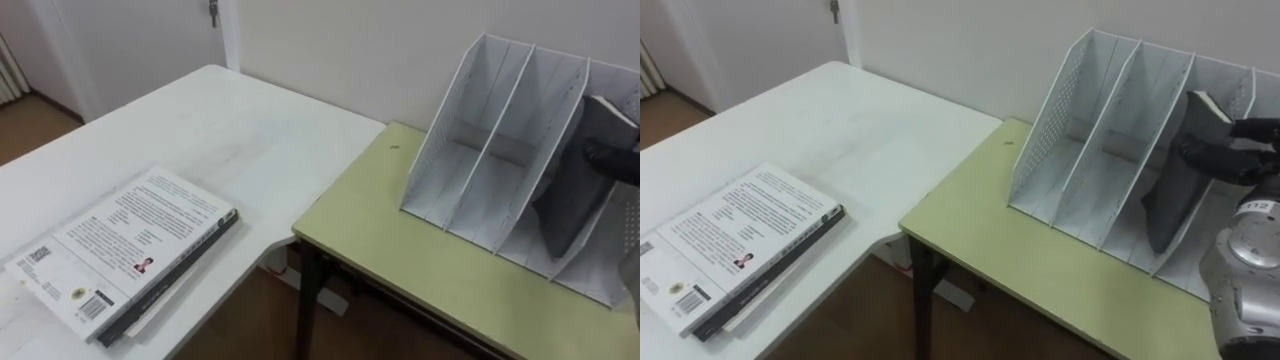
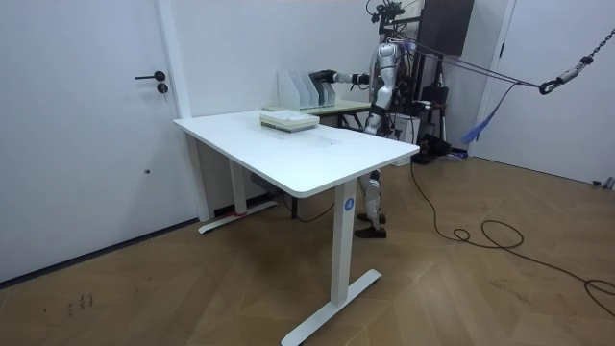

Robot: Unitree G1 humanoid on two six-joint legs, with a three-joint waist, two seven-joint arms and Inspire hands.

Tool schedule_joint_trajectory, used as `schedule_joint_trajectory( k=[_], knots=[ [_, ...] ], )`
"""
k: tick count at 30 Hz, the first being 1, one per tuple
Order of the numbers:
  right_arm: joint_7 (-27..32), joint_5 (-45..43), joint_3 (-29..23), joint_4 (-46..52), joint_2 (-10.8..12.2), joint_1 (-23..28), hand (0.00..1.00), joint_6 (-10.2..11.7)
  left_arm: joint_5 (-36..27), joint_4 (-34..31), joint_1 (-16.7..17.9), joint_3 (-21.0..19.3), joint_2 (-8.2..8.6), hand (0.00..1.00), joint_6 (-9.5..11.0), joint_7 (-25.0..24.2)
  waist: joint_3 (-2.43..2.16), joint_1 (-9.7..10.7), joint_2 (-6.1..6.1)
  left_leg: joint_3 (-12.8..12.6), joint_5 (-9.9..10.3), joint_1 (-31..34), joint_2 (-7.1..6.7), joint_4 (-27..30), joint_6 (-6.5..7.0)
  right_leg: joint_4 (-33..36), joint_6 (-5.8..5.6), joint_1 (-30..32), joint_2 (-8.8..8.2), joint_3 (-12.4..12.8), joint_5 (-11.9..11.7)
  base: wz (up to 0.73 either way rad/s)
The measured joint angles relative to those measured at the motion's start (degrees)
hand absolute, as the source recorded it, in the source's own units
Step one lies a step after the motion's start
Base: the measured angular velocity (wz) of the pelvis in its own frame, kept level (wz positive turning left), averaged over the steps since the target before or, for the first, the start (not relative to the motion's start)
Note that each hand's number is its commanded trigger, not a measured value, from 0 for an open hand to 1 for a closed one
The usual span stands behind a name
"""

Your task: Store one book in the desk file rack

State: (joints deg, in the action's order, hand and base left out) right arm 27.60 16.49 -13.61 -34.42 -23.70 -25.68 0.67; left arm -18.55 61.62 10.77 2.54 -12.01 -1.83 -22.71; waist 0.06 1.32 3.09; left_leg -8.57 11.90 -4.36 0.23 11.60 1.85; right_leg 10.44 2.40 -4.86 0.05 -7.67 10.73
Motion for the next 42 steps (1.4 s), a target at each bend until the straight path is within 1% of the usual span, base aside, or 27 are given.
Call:
schedule_joint_trajectory(
  k=[4,9,12,14,17,21,24,25,26,28,31,34,37,38,42],
  knots=[
    [0.67,0.8,0.03,-0.03,0.0,0.0,0.0,0.11,0.05,-0.02,0.0,-0.02,0.0,0.0,0.0,-0.03,-0.03,-0.04,0.01,0.0,0.0,0.02,-0.01,0.0,0.0,-0.09,-0.02,0.05,0.01,-0.01,0.01,0.0],
    [1.14,1.1,0.03,0.18,0.0,0.0,0.0,0.23,0.12,-0.21,0.04,-0.01,0.0,0.0,-0.11,-0.15,-0.19,-0.06,-0.08,-0.01,0.0,0.06,-0.02,-0.02,0.0,0.01,-0.01,0.1,0.03,-0.01,0.0,0.0],
    [1.13,1.21,0.07,0.44,0.0,0.0,0.0,0.23,0.3,-0.54,0.08,-0.02,0.0,0.0,-0.31,-0.29,-0.44,-0.06,-0.24,-0.04,0.0,0.11,-0.02,-0.06,0.0,0.0,-0.01,0.17,0.03,-0.02,0.0,0.0],
    [1.28,1.29,0.05,1.64,0.0,0.0,0.0,0.18,0.26,-0.54,0.3,-0.05,0.0,0.0,-0.42,-0.35,-0.81,-0.03,-0.66,-0.23,0.0,0.02,-0.04,-0.23,0.0,0.0,-0.01,0.16,0.06,-0.2,0.01,0.0],
    [1.8,2.61,0.06,3.97,0.0,0.0,0.0,0.15,0.17,-0.47,0.32,-0.06,-0.05,0.0,-0.51,-0.26,-0.96,-0.02,-0.91,-0.52,0.0,-0.25,-0.04,-0.32,0.0,-0.01,-0.01,-0.05,0.06,-0.19,0.01,0.0],
    [2.83,3.91,0.54,7.3,-0.01,0.0,0.0,0.17,0.07,-0.11,0.28,-0.01,-0.07,0.0,-0.45,0.14,-0.91,-0.02,-0.82,-0.51,-0.02,-0.38,0.03,-0.29,-0.03,0.01,0.02,-0.22,0.06,-0.26,-0.01,0.0],
    [3.8,3.48,0.53,10.33,0.03,0.07,0.0,0.17,0.06,0.18,0.15,-0.04,-0.06,0.0,-0.16,0.15,-0.76,-0.01,-0.77,-0.51,-0.02,-0.25,0.0,-0.2,-0.04,0.04,0.02,-0.12,0.03,-0.23,-0.01,0.0],
    [4.33,3.18,0.54,12.4,0.03,0.1,0.0,0.18,0.05,0.24,0.04,-0.05,-0.05,0.0,-0.09,0.14,-0.63,0.02,-0.78,-0.5,-0.02,-0.22,-0.04,-0.2,-0.04,-0.01,0.0,-0.09,0.03,-0.22,0.0,0.0],
    [4.74,3.16,0.55,14.66,0.03,0.11,0.0,0.34,0.05,0.3,0.04,-0.06,-0.06,0.0,0.0,0.13,-0.52,0.06,-0.79,-0.49,-0.02,-0.21,-0.05,-0.2,-0.04,-0.42,-0.01,-0.09,0.04,-0.23,0.01,0.0],
    [5.29,2.92,0.52,17.55,0.02,0.12,0.0,1.03,0.09,0.31,0.06,-0.09,-0.07,0.0,0.37,0.14,-0.47,0.1,-0.7,-0.48,-0.02,-0.17,-0.05,-0.21,-0.04,-0.64,-0.01,-0.12,0.1,-0.17,-0.03,0.0],
    [6.32,0.46,0.22,21.93,0.02,0.23,0.0,1.7,0.15,0.37,0.18,-0.28,-0.05,0.0,1.12,0.2,-0.31,0.25,-0.47,-0.49,-0.02,-0.16,-0.06,-0.27,-0.04,-0.65,0.01,-0.09,0.23,0.29,-0.03,0.0],
    [6.61,-1.84,-0.25,27.58,0.03,1.99,0.0,2.93,0.21,0.32,0.4,-0.39,0.1,0.0,2.13,0.69,-0.25,0.25,-0.36,-0.51,-0.02,-0.05,-0.11,-0.42,-0.04,-0.7,0.03,-0.08,0.54,0.39,-0.03,0.0],
    [6.18,-4.3,-0.3,34.73,0.03,5.6,0.0,3.63,0.19,0.3,0.39,-0.39,0.12,0.0,2.34,0.88,-0.3,0.31,-0.42,-0.3,-0.01,0.52,-0.13,-0.42,-0.05,-0.84,0.02,0.34,0.52,0.33,-0.03,0.0],
    [5.89,-5.45,-0.3,36.22,0.03,6.39,0.0,3.8,0.19,0.3,0.25,-0.32,0.12,0.0,2.35,1.04,-0.34,0.49,-0.45,-0.32,-0.01,0.71,-0.13,-0.43,-0.05,-0.74,0.02,0.68,0.5,0.36,-0.03,0.0],
    [4.53,-5.58,-0.15,39.16,0.27,8.56,0.0,4.04,0.0,0.35,0.32,-0.03,0.28,0.0,2.77,1.82,-0.46,0.54,-0.63,-0.6,-0.01,0.59,-0.08,-0.82,-0.05,-0.6,0.03,0.91,0.65,0.88,-0.03,-0.06]
  ],
)
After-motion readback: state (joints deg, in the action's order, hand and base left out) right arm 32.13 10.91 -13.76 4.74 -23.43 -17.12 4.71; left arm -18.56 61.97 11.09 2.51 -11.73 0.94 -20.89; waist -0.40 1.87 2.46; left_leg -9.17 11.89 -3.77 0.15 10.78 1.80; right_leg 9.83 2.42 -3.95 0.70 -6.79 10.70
